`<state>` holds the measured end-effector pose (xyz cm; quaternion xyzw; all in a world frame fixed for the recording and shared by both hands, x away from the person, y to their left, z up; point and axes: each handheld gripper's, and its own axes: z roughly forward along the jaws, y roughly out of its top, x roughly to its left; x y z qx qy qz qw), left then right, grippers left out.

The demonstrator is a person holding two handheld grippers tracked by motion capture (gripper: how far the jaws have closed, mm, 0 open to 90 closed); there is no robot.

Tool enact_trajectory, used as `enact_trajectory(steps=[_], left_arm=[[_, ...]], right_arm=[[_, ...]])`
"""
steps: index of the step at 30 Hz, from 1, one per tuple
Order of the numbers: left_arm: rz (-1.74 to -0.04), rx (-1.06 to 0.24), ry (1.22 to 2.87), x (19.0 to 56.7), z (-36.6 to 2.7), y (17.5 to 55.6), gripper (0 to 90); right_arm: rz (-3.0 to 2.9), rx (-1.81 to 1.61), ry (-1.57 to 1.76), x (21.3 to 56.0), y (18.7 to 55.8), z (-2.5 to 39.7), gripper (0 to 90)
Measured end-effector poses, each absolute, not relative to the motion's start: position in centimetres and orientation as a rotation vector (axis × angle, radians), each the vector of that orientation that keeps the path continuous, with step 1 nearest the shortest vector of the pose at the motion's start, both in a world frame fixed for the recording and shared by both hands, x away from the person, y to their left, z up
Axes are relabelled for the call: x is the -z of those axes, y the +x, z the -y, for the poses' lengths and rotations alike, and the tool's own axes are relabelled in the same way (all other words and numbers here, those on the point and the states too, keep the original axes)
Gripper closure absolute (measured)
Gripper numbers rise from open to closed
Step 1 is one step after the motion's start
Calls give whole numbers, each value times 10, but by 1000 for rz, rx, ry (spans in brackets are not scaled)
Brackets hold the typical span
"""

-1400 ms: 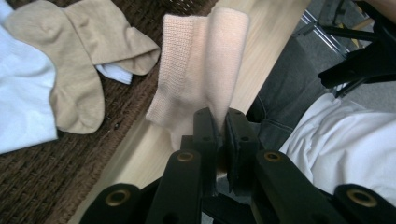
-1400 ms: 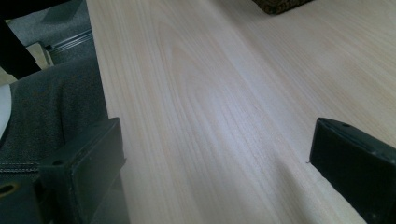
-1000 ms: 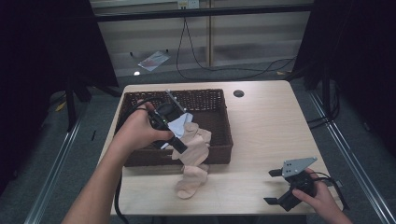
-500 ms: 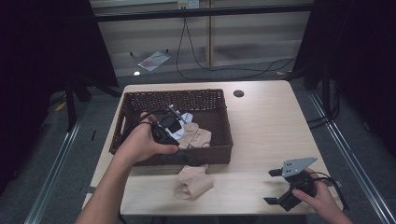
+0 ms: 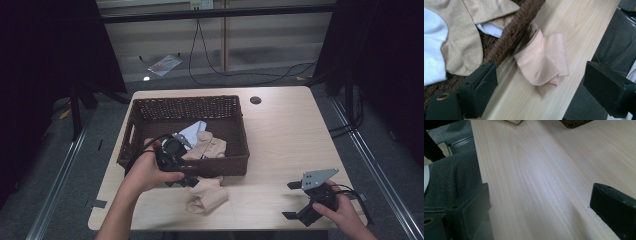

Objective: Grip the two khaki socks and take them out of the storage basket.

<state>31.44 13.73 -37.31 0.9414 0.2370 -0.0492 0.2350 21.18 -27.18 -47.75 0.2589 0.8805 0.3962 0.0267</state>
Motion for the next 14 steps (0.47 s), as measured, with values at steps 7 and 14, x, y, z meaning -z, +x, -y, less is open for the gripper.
enact_trajectory(steps=[7, 14], left_arm=[[-636, 112, 2565, 396, -140, 304, 117], [-614, 122, 2563, 410, -138, 300, 109]], right_arm=[[-2722, -1213, 793, 478, 213, 272, 27], [-2722, -1216, 793, 478, 212, 271, 27]])
